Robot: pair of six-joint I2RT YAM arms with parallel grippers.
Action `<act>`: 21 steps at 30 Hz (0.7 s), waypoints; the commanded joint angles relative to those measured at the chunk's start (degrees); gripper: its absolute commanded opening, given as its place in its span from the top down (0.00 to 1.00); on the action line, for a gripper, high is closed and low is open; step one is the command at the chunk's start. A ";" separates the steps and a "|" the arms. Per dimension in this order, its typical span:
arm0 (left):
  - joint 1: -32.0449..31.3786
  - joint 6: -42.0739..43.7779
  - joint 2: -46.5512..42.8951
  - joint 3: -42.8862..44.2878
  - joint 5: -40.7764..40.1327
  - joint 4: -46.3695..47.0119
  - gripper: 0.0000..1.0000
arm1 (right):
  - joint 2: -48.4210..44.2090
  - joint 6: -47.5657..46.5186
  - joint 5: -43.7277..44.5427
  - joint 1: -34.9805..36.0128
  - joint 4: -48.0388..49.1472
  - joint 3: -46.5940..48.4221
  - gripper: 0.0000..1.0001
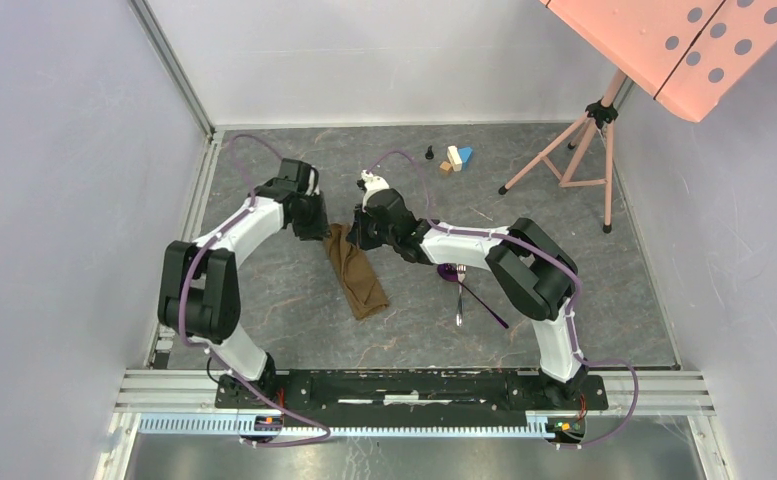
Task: Fold the napkin into a case and place the utensils inside
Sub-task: Grasp the top corner of the smaller rectangle folded napkin from the folded napkin.
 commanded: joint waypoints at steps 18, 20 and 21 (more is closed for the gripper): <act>-7.95 8.37 9.06 7.86 -14.60 2.44 0.62 | -1.71 1.85 -2.30 -0.45 4.42 -1.43 1.00; -8.16 8.38 9.33 7.88 -14.30 2.70 0.61 | -1.84 1.85 -2.30 -0.50 4.36 -1.49 1.00; -8.28 8.38 9.54 7.88 -14.50 2.71 0.60 | -1.92 1.83 -2.29 -0.50 4.33 -1.56 1.00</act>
